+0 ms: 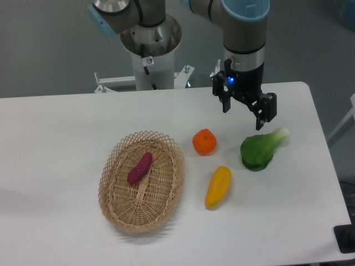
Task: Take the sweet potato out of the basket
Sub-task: 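Move the open gripper over the basket toward the purple sweet potato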
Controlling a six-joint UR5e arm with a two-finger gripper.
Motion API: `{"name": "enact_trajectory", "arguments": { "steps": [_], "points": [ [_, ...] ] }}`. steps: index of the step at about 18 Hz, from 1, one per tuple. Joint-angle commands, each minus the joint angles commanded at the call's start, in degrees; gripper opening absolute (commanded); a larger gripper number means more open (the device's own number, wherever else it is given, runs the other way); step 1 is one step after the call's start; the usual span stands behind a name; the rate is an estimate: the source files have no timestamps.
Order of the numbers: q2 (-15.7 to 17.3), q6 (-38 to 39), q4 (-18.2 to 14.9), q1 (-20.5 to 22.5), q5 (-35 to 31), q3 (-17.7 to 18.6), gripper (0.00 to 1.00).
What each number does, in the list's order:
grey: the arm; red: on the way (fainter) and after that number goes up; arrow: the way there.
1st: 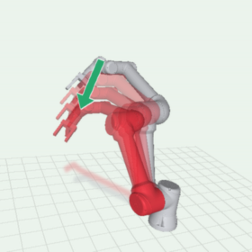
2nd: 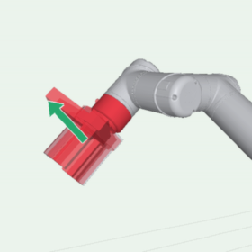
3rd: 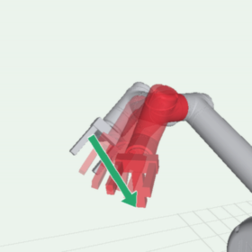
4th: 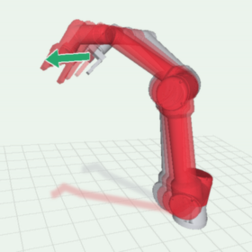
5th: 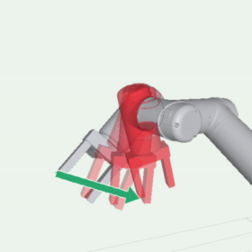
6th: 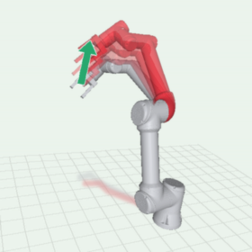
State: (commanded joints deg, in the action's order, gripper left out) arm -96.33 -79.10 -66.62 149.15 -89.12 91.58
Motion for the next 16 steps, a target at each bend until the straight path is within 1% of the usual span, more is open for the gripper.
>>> {"name": "enact_trajectory", "arguments": {
  "steps": [5, 9, 11, 15, 16],
  "points": [
    [0.0, 0.4, -0.1, -0.4, 0.1, 0.4, 1.0],
    [-0.4, 0.4, -0.1, -1.1, 0.9, 1.8, 1.0],
    [-0.7, 2.1, 0.1, -1.5, 1.1, 3.3, 1.0],
    [-0.8, 6.2, 2.5, -1.8, 1.1, 6.1, 1.0],
    [-0.8, 6.4, 2.7, -1.8, 1.1, 6.6, 1.0]
  ]
}}
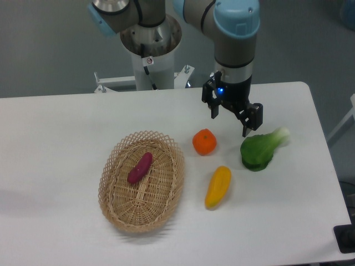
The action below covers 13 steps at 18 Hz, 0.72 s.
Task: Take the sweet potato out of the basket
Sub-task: 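Move the open gripper over the basket toward the purple sweet potato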
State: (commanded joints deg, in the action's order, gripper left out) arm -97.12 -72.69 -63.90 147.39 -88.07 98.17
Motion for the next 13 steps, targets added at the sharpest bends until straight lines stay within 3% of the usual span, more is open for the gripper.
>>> {"name": "enact_trajectory", "arguments": {
  "steps": [3, 7, 13],
  "points": [
    [-0.1, 1.4, 0.0, -0.4, 0.1, 0.7, 1.0],
    [-1.1, 10.9, 0.2, -3.4, 0.0, 1.2, 1.0],
    [-4.6, 18.1, 1.2, -8.7, -0.1, 2.4, 1.0]
  ]
}}
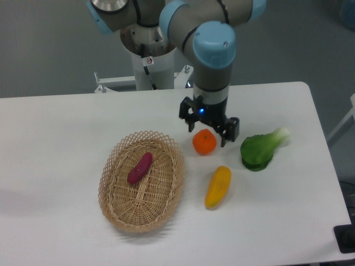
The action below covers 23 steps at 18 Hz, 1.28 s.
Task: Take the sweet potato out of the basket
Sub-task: 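Move the open gripper over the basket toward the purple sweet potato, then lower the gripper onto the sweet potato and close on it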
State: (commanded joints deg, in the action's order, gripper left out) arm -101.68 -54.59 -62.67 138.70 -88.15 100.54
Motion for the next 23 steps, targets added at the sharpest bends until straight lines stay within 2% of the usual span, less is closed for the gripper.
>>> {"name": "enact_trajectory", "arguments": {
  "steps": [2, 3, 5, 7, 10, 14, 23],
  "points": [
    [-0.7, 1.9, 1.8, -2.0, -0.1, 1.9, 1.0],
    [-1.5, 2.7, 3.9, -3.7, -0.6, 2.9, 1.0],
    [-2.9, 6.7, 10.4, -5.3, -0.9, 4.7, 1.0],
    [-4.4, 10.6, 14.5, -8.3, -0.9, 6.1, 1.0],
    [-6.9, 11.4, 15.0, -10.5, -1.2, 6.3, 1.0],
    [-8.5, 12.7, 15.1, -12.8, -1.4, 6.9, 1.0],
    [-10.5, 12.9, 15.2, -14.8, -3.7, 7.6, 1.0]
  ]
}}
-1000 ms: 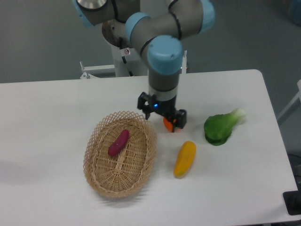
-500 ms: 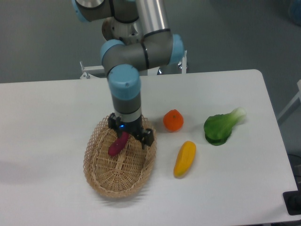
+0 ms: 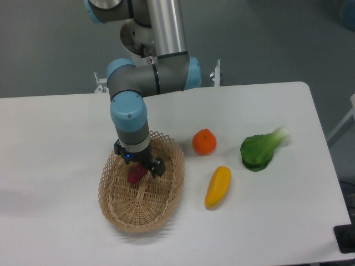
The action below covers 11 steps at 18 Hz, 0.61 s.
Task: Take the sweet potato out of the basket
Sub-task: 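Lower the gripper onto the sweet potato and close on it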
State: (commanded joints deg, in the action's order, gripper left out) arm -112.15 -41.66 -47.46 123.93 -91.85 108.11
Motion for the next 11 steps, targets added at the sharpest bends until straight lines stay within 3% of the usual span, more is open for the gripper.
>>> {"name": "enact_trajectory", "arguments": {
  "steps": [6, 11],
  "points": [
    [-0.5, -0.1, 1.7, -0.1, -0.1, 0.0, 1.0],
    [-1.0, -0.3, 2.3, -0.1, -0.1, 0.1, 0.92]
  ]
}}
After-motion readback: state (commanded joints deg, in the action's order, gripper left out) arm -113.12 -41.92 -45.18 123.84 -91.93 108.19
